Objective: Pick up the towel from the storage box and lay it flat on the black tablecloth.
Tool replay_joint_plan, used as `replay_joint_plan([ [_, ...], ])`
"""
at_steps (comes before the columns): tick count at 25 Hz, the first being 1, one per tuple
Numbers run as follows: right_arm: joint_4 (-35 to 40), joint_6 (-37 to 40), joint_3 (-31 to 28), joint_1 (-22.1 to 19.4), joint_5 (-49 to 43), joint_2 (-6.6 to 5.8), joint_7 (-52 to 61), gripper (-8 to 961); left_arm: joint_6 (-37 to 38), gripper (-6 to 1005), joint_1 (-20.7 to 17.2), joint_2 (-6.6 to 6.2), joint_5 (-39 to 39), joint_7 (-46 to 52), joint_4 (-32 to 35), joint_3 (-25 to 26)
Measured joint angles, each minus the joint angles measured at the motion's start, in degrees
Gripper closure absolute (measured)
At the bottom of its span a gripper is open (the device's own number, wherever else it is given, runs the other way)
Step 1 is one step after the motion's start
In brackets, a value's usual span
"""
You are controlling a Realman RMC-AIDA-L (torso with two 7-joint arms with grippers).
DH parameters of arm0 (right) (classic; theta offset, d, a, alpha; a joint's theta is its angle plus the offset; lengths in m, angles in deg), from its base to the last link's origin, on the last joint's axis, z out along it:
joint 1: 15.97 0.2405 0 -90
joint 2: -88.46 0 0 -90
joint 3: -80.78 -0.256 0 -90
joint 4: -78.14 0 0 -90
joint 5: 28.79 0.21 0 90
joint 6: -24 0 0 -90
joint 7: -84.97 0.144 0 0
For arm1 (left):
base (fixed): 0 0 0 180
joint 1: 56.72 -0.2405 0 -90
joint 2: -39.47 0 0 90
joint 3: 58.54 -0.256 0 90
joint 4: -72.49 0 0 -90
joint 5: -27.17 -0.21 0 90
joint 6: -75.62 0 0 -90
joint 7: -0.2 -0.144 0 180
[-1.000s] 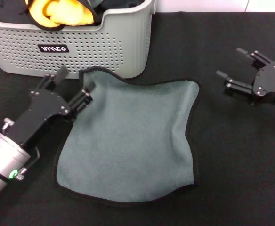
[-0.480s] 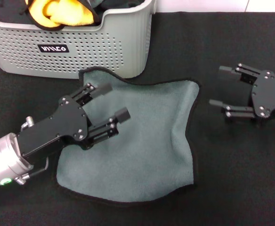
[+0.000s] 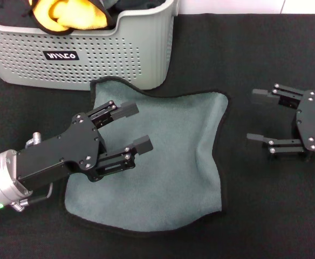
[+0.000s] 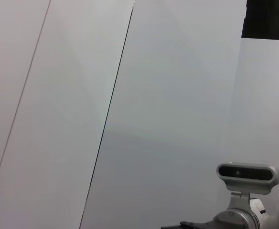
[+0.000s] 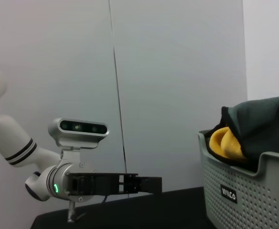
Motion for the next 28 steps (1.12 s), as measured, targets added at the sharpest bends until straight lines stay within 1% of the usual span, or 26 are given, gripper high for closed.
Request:
replay_joint_plan([
  [9, -0.32, 0.09, 0.01, 0.01, -0.66, 0.75, -0.02, 65, -0.01, 200, 0.09, 0.23, -0.07, -0.24, 0.0, 0.14],
  [16, -0.5, 0.14, 0.01, 0.01, -0.76, 0.93, -0.14, 65, -0.12, 200, 0.13, 0.38, -0.03, -0.34, -0.36, 0.18],
  [28, -0.57, 0.1, 0.01, 0.0, -1.42, 0.86, -0.01, 65, -0.17, 200, 0.14, 0.32, 0.0, -0.14, -0.29, -0.17],
])
